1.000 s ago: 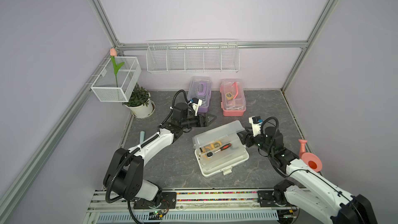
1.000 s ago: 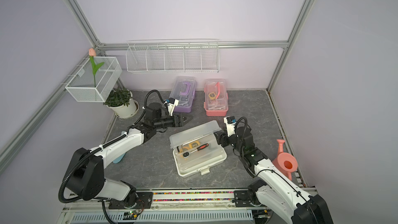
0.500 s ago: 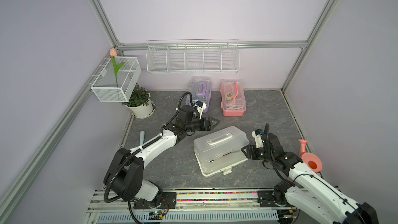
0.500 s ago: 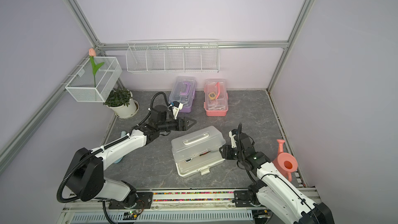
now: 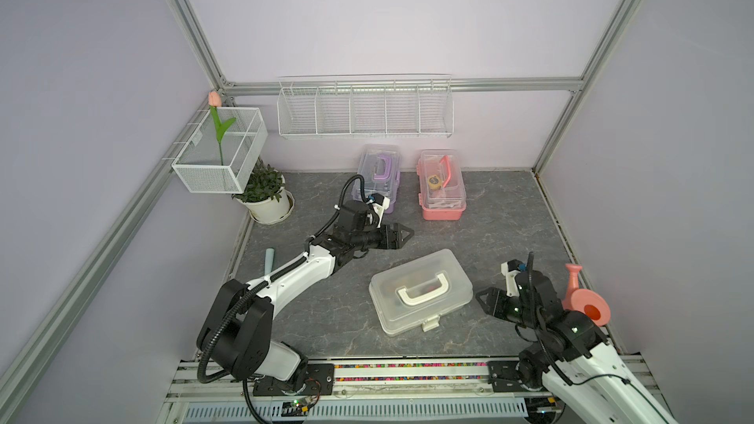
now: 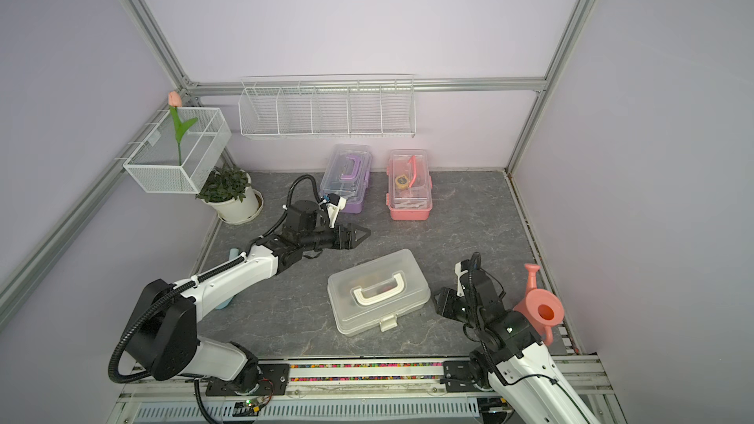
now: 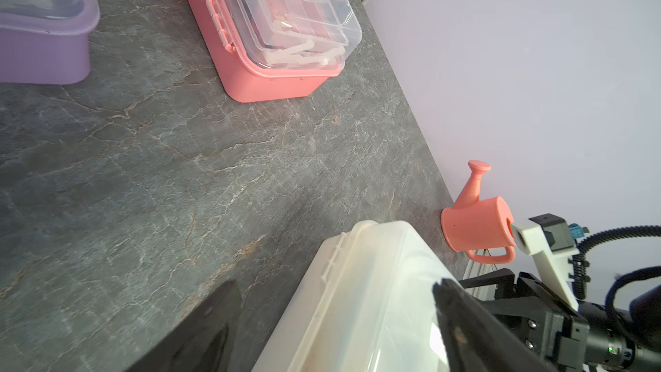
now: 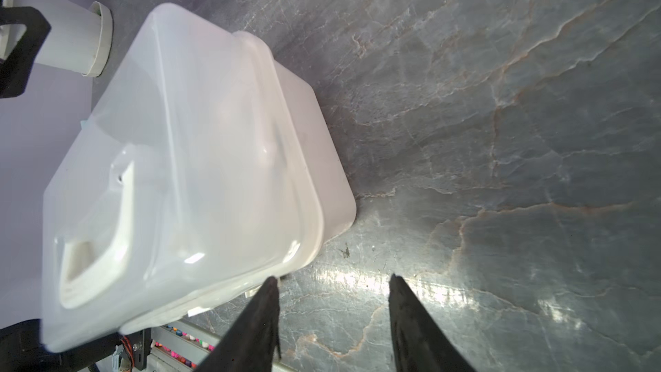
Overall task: Close toolboxes
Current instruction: Close the toolbox lid, then adjust the toolbox at the center of the board.
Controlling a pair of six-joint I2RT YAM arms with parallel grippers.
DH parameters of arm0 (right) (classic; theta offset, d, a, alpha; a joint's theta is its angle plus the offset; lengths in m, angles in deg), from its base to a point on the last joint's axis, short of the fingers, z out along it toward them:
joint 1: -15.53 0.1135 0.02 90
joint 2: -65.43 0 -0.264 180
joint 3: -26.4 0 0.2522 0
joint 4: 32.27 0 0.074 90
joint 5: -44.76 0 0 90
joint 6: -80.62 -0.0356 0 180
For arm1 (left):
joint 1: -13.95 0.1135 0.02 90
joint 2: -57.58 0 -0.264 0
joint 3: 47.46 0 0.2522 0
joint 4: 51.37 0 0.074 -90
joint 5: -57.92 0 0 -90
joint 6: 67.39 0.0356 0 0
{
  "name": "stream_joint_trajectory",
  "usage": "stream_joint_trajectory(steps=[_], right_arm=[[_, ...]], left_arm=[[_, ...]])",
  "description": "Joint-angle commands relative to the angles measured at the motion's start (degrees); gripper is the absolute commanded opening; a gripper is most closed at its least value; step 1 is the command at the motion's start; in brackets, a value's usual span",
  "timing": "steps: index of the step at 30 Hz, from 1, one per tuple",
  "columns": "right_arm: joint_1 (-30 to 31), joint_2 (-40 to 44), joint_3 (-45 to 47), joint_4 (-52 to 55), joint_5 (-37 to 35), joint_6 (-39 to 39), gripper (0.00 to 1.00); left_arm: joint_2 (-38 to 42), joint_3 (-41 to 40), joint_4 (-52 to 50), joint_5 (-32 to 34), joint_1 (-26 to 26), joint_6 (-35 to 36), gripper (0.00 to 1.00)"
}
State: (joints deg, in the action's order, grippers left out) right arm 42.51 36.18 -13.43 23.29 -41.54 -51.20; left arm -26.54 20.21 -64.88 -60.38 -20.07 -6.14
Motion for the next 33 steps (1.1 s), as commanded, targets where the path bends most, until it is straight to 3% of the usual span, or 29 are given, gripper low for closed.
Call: stream_joint_trajectory(steps=[1,11,17,21,27,33], right_arm=[[-0.1,-3.3,3.2,-4.3,3.2,-3.4,0.47],[2.3,-14.4,7.3,-23.5,7.6,-6.7,0.48],[4.5,-24.2,6.8,-37.0,7.3,-7.6,0.48],[4.4,-35.3,0.1,-42.3,7.6,-2.9,0.50],[4.0,-53.1,-12.7,-48.0,14.1,1.2,0.50],[3.5,-64.8,-21.8,-52.9,16.8,3.0,0.51]], left_arm=[[-0.6,1.0,-0.3,0.3,0.0,1.2,0.87],[-1.2,0.1,-3.4,1.4,0.0,2.5,0.90],[-3.0,-2.1,-3.0,-3.1,1.1,0.4,0.91],[-2.0,-5.0,-2.4,-4.4,3.3,-1.1,0.91],[1.8,-6.0,-9.0,-3.8,5.3,1.5,0.92],[3.7,-7.8,-10.3,-2.1,5.4,1.2,0.93]])
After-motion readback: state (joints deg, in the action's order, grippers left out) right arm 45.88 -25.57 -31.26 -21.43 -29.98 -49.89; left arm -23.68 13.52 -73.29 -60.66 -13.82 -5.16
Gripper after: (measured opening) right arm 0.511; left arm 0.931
